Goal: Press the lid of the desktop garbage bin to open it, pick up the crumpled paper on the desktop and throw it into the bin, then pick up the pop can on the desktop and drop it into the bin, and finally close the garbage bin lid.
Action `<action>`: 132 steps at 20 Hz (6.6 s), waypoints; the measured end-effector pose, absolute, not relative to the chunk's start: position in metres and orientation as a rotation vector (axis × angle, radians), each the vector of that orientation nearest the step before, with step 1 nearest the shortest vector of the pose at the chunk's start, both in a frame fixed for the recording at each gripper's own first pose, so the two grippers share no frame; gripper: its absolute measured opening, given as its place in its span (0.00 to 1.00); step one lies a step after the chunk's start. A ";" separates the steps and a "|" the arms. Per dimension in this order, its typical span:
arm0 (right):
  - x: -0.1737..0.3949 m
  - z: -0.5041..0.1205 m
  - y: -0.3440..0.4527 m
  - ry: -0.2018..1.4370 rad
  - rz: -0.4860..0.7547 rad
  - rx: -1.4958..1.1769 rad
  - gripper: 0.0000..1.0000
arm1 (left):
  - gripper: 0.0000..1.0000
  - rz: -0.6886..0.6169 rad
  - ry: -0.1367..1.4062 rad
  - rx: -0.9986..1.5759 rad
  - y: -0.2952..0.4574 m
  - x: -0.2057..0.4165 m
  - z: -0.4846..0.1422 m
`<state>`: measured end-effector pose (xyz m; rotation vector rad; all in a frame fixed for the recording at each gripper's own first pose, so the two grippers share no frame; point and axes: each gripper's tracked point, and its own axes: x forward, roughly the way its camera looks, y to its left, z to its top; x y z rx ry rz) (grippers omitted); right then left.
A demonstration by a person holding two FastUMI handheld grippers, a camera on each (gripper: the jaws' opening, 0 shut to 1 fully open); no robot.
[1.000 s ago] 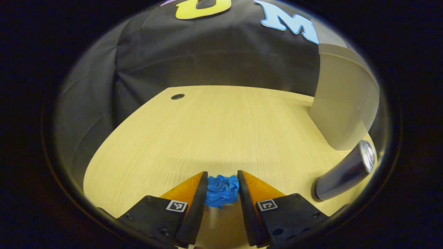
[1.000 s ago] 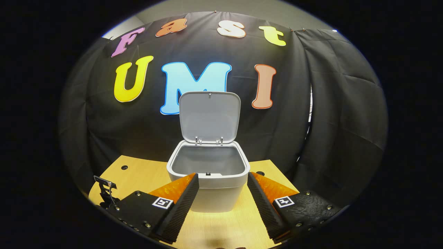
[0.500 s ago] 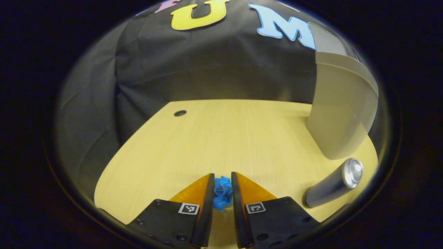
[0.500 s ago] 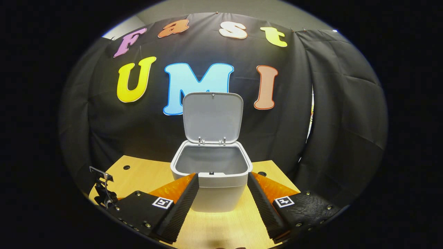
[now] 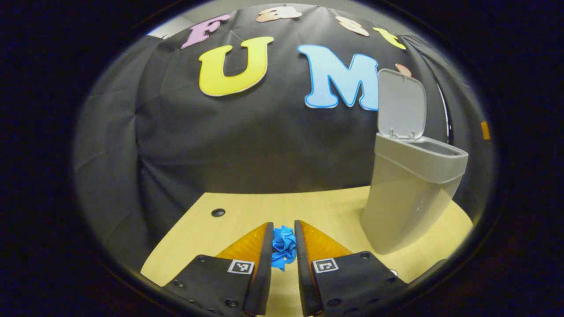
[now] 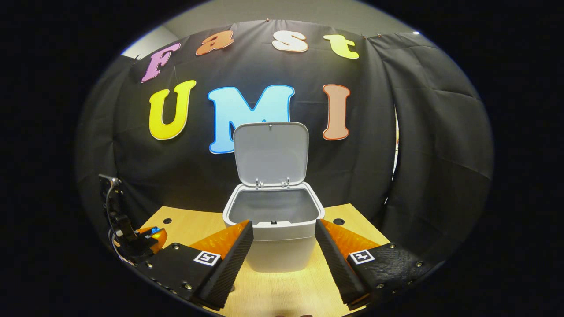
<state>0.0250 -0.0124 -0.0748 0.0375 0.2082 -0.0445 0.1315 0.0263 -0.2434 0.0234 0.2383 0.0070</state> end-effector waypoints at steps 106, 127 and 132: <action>0.033 -0.300 0.166 0.690 0.461 -0.194 0.84 | 1.00 0.305 0.090 -0.026 0.160 0.053 -0.094; 0.058 -0.148 0.153 0.369 0.425 -0.052 0.83 | 0.99 0.177 0.079 -0.011 0.103 0.085 -0.089; 0.060 -0.106 0.138 0.285 0.395 0.015 0.83 | 0.90 0.133 0.083 -0.020 0.082 0.096 -0.091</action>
